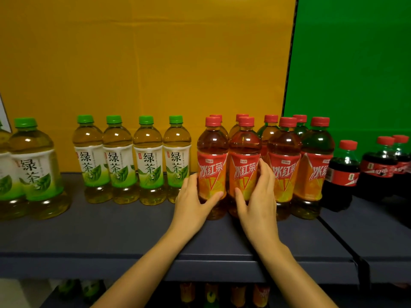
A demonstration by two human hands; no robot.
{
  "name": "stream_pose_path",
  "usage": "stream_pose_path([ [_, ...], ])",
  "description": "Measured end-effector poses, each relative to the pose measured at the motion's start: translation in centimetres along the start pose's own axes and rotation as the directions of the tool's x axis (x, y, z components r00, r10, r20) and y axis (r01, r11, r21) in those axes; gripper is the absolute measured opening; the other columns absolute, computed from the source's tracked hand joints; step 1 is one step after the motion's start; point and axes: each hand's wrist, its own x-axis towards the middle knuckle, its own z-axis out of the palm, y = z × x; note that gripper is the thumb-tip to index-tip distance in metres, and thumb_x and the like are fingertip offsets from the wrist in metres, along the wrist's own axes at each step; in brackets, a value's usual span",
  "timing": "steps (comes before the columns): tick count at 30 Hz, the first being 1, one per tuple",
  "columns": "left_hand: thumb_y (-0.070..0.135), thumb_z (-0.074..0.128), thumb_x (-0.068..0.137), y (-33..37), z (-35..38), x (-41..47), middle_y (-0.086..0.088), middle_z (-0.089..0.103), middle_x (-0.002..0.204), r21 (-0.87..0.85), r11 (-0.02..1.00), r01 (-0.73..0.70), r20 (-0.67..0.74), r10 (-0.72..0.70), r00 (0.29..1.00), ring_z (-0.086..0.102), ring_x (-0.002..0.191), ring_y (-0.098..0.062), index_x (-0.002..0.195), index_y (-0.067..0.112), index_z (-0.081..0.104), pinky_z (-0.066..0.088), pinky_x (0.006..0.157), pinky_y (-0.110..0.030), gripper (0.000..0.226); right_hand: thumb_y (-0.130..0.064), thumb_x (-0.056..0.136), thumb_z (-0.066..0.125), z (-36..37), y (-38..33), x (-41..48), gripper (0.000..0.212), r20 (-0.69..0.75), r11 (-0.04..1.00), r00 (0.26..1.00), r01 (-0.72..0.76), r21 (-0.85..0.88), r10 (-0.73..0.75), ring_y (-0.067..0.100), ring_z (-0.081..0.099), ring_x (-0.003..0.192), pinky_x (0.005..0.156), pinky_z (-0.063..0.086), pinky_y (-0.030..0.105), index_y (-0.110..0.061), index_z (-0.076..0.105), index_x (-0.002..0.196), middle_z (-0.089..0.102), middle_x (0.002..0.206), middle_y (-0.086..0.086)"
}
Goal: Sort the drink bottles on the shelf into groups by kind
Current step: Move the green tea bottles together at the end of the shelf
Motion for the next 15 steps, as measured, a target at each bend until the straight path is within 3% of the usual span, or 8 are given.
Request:
stream_pose_path([
  [6,0.046,0.071,0.073,0.2,0.3,0.2,0.003,0.056,0.115,0.027,1.000,0.006,-0.004,-0.006,1.000,0.056,0.105,-0.012,0.124,0.019,0.049,0.051,0.089,-0.039,0.062,-0.009,0.089,0.056,0.3,0.3,0.0,0.076,0.024,1.000,0.999,-0.024,0.018,0.023,0.018,0.017,0.142,0.110,0.014,0.020,-0.009,0.007,0.147,0.018,0.154,0.009],
  [10,0.070,0.056,0.066,0.7,0.0,-0.6,0.012,0.053,0.119,0.073,0.997,0.010,0.004,-0.010,1.000,0.052,0.111,-0.004,0.129,0.027,0.046,0.046,0.094,-0.027,0.077,-0.008,0.089,0.056,0.2,0.3,0.1,0.084,0.034,0.996,0.999,0.016,0.092,-0.019,0.013,0.005,0.144,0.110,-0.001,0.004,-0.017,-0.005,0.146,0.005,0.156,0.002],
  [12,0.070,0.056,0.071,0.8,-0.9,-0.8,0.013,0.052,0.117,0.104,0.994,0.019,-0.062,-0.013,0.998,0.049,0.110,-0.002,0.125,0.024,0.050,0.040,0.092,-0.019,0.071,-0.007,0.088,0.056,0.0,0.1,0.1,0.080,0.004,0.990,0.996,0.086,0.112,-0.087,0.011,0.004,0.144,0.113,0.001,0.009,-0.015,0.002,0.148,0.005,0.156,0.001],
  [15,0.060,0.052,0.075,0.0,-3.1,-0.9,0.008,0.053,0.108,0.141,0.989,0.035,-0.237,-0.001,0.972,0.051,0.105,-0.007,0.111,0.019,0.057,0.036,0.084,-0.009,0.055,-0.010,0.087,0.053,-0.5,-0.4,0.1,0.064,-0.035,0.967,0.982,0.190,0.170,-0.187,0.010,0.017,0.142,0.116,0.014,0.017,-0.011,0.023,0.144,0.021,0.151,0.000],
])
